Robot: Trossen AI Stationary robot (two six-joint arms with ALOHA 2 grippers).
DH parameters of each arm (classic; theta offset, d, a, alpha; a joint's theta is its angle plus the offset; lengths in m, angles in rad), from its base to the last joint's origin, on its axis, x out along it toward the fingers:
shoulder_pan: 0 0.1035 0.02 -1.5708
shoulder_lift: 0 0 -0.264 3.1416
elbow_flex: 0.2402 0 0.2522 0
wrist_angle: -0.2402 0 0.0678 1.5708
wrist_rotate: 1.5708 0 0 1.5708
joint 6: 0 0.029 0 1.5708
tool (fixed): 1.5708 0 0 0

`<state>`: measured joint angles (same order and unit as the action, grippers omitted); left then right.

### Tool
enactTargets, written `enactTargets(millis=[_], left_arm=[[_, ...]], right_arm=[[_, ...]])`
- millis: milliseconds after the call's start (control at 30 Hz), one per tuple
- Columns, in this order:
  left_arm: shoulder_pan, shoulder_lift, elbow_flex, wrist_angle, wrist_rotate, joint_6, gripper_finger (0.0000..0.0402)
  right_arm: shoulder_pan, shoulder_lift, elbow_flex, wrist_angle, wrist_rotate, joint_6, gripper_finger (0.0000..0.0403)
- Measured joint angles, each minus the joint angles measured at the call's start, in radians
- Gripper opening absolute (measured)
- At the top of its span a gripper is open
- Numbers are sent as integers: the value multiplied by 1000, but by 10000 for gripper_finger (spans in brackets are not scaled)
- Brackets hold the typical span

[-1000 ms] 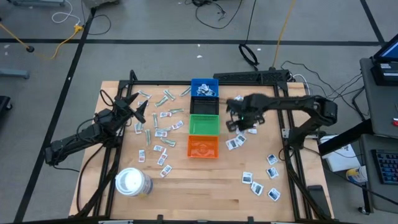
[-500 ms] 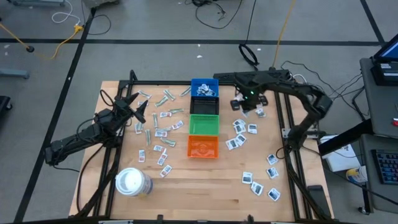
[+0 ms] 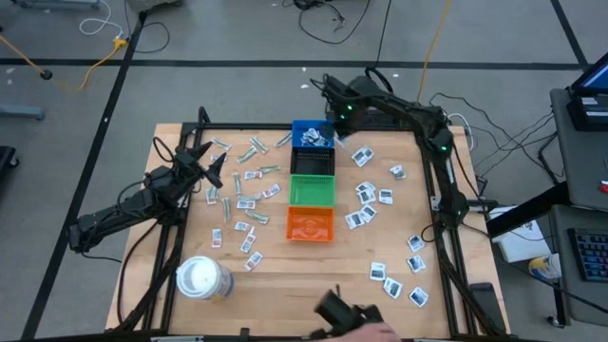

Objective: Pick & Place First Aid Supplies
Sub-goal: Put the blue alcohol pad into the blue bin

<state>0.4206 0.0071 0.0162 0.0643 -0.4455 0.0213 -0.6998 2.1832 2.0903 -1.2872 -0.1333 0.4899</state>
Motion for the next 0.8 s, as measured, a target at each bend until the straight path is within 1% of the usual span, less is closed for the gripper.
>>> enactTargets(millis=[100,167,333,633,733,800], left_arm=[[0,0,0,0,0,0,306],[0,0,0,0,0,0,306],[0,0,0,0,0,0,306],[0,0,0,0,0,0,305],[0,0,0,0,0,0,305],[0,0,0,0,0,0,306]], right_arm=[[1,75,110,14,-2,-13,0],[0,107,137,47,-2,-24,0],[9,140,138,144,-2,-47,0],[27,159,138,223,-3,-94,2],[29,159,138,251,-4,-124,15],[29,159,138,252,-33,-124,30]])
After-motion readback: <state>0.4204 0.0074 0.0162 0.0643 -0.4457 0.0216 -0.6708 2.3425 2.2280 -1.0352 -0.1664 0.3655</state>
